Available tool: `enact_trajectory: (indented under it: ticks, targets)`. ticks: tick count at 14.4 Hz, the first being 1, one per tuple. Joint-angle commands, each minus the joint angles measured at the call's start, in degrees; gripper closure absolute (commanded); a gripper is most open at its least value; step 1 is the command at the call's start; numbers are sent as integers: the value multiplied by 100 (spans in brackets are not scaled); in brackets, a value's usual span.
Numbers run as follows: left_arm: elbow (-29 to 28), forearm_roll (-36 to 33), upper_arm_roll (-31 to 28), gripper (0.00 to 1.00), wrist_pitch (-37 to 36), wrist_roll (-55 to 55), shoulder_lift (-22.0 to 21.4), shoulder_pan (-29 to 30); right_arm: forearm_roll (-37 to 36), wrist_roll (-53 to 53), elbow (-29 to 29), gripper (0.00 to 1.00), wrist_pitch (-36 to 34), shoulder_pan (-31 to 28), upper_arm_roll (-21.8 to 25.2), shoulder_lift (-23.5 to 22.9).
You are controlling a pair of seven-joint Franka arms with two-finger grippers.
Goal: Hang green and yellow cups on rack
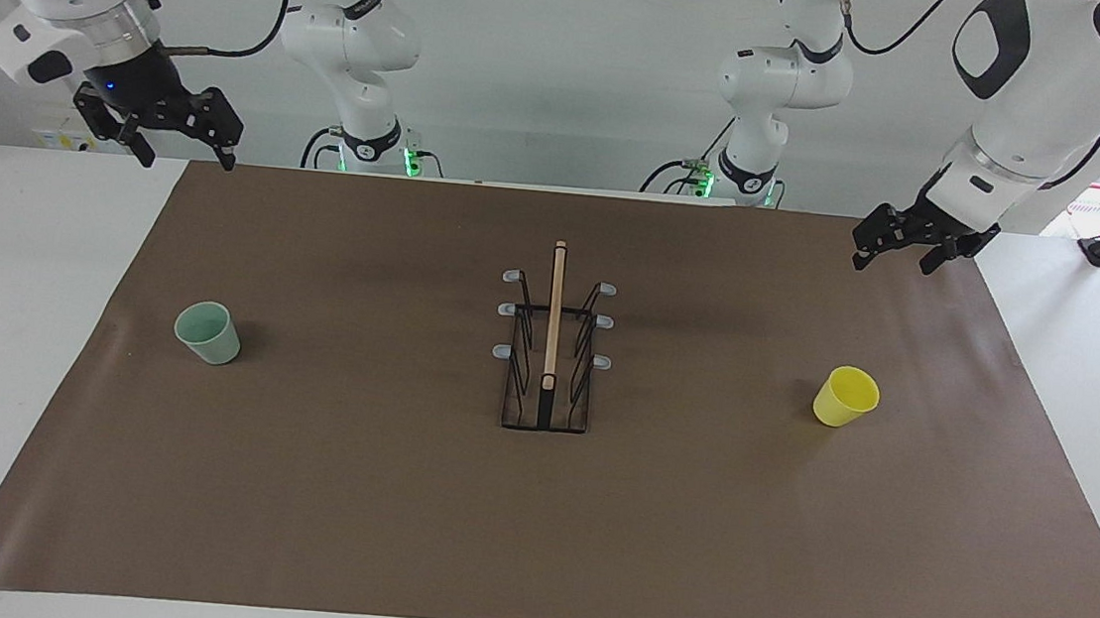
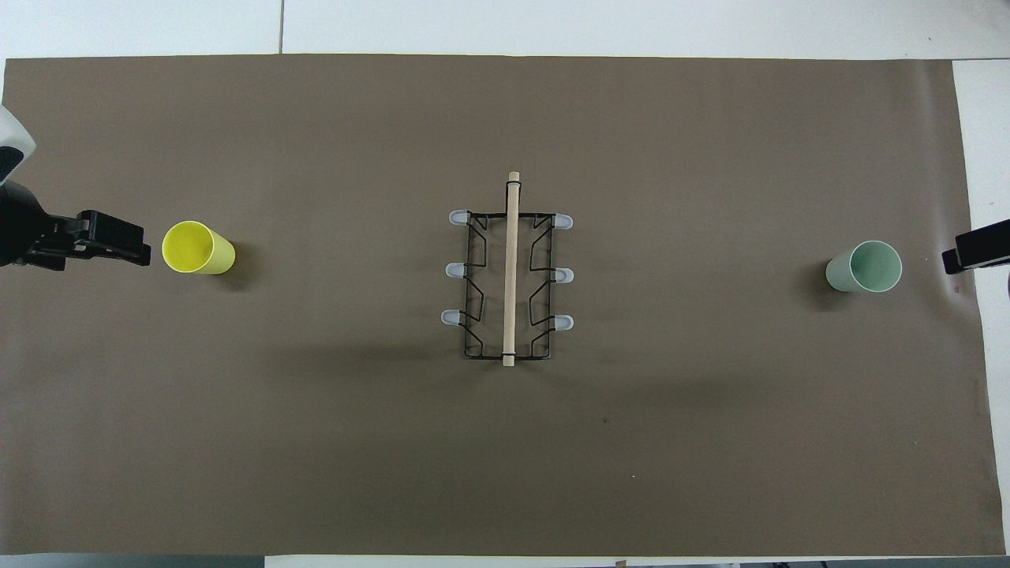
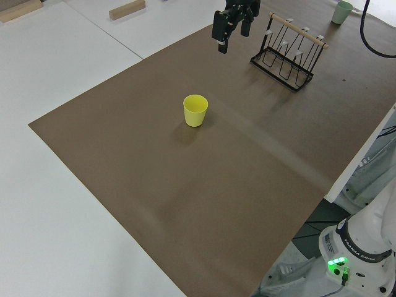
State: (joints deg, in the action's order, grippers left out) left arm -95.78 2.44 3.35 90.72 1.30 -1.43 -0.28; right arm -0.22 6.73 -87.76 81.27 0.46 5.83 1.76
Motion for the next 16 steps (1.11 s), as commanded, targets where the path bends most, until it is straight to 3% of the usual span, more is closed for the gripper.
enact_trajectory:
  ticks: [1,16]
  targets:
    - [-177,-42,-18,0,95,-86,-164,19,145,-85,-48,0,11,-64,-46,70]
    - [-177,-42,-18,0,95,-86,-164,19,136,-67,-83,0,11,-2,-55,105]
